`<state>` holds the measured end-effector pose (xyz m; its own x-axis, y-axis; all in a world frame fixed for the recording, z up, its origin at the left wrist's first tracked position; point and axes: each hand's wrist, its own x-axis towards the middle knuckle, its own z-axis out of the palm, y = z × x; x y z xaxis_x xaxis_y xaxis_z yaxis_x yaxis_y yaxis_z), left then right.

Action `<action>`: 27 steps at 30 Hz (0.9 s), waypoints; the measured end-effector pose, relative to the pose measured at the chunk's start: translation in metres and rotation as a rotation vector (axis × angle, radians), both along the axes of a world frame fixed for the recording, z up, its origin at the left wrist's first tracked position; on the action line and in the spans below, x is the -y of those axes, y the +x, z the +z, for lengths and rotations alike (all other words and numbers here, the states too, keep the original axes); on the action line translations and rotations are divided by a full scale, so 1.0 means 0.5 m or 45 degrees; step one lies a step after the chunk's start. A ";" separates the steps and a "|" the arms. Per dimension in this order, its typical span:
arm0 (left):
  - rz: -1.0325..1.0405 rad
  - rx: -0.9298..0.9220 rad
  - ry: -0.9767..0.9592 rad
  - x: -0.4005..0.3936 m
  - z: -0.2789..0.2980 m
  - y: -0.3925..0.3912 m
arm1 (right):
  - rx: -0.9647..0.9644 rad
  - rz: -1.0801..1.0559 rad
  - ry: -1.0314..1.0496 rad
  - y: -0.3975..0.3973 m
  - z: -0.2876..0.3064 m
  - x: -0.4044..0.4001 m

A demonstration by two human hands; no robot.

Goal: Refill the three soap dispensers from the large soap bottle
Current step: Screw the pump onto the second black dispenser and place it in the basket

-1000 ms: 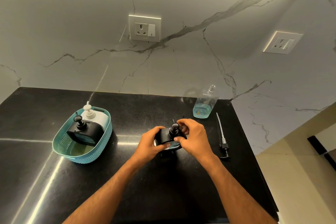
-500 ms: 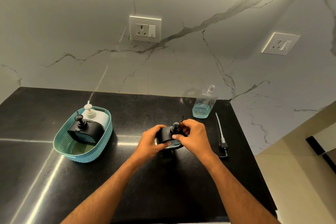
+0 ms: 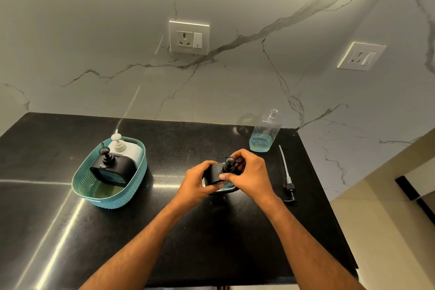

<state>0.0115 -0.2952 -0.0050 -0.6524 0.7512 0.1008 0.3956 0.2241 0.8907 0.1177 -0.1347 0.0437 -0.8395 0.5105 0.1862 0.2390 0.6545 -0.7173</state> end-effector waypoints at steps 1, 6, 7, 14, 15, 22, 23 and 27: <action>0.001 0.002 0.001 0.000 0.000 0.001 | -0.005 0.010 0.003 0.001 0.001 0.002; -0.007 -0.020 0.013 0.002 -0.004 0.005 | -0.026 0.061 0.056 0.004 0.009 0.007; -0.010 -0.028 0.015 0.003 -0.005 0.006 | -0.021 0.039 0.072 0.004 0.012 0.010; -0.004 -0.022 0.032 0.009 -0.009 0.006 | 0.009 0.071 0.163 0.008 0.019 0.021; -0.001 -0.023 0.033 0.011 -0.010 0.006 | 0.003 0.094 0.177 0.009 0.020 0.022; -0.018 -0.019 0.018 0.020 -0.016 0.004 | -0.001 0.022 0.290 0.002 0.018 0.040; -0.017 -0.016 0.016 0.021 -0.017 0.004 | 0.005 0.030 0.291 0.002 0.017 0.041; -0.012 -0.010 0.028 0.027 -0.018 0.000 | 0.031 0.098 0.283 0.003 0.016 0.042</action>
